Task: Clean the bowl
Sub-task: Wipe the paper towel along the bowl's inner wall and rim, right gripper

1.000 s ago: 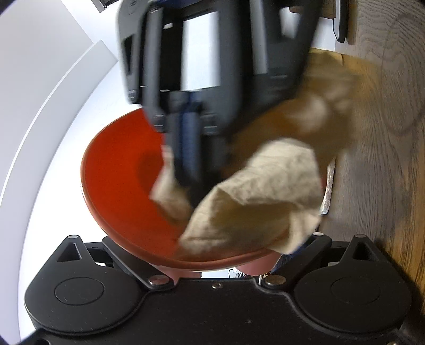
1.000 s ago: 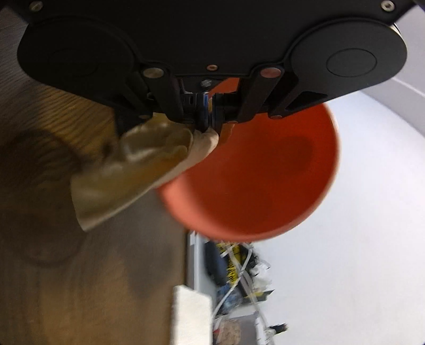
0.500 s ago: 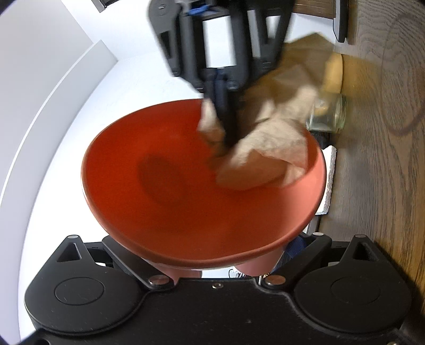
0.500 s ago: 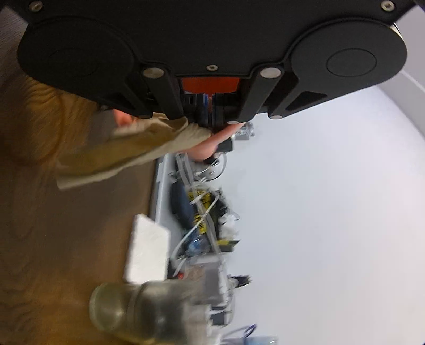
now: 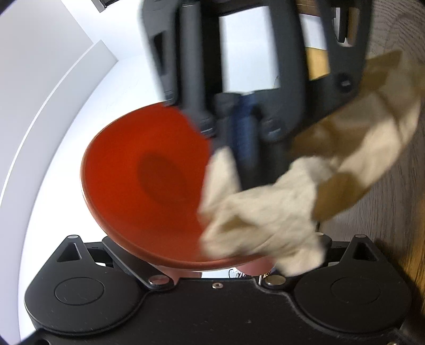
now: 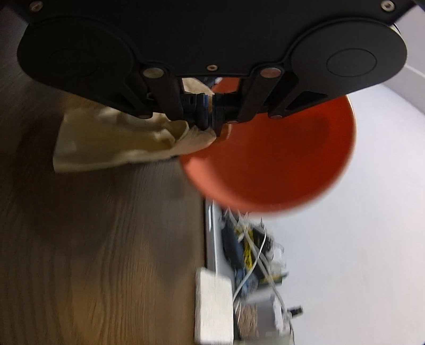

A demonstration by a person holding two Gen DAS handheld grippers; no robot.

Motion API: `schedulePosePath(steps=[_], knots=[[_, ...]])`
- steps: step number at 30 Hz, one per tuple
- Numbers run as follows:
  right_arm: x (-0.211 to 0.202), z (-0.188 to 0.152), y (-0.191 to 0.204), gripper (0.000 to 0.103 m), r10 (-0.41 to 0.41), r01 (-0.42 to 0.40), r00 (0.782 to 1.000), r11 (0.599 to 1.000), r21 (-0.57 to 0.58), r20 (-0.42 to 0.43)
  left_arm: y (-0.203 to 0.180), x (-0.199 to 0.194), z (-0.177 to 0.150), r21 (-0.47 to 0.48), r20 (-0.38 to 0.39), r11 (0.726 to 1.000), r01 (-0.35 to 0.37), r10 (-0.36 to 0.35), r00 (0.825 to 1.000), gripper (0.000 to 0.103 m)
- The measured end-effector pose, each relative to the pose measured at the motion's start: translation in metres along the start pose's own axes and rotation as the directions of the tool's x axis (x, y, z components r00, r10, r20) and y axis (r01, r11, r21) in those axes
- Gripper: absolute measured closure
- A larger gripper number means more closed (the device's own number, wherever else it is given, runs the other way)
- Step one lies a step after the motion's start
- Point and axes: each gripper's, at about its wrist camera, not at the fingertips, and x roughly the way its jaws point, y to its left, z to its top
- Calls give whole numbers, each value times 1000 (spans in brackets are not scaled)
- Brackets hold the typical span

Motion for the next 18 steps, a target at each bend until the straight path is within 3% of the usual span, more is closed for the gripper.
schedulePosePath(steps=[7,18], knots=[[-7,-4,27,98,75,-75,997,996,-50,-2,0,0,0,0,0,1000,0,0,1000,8],[-33,30,33,98,80,-74,987,996,-42,138,0,0,0,0,0,1000,0,0,1000,8]])
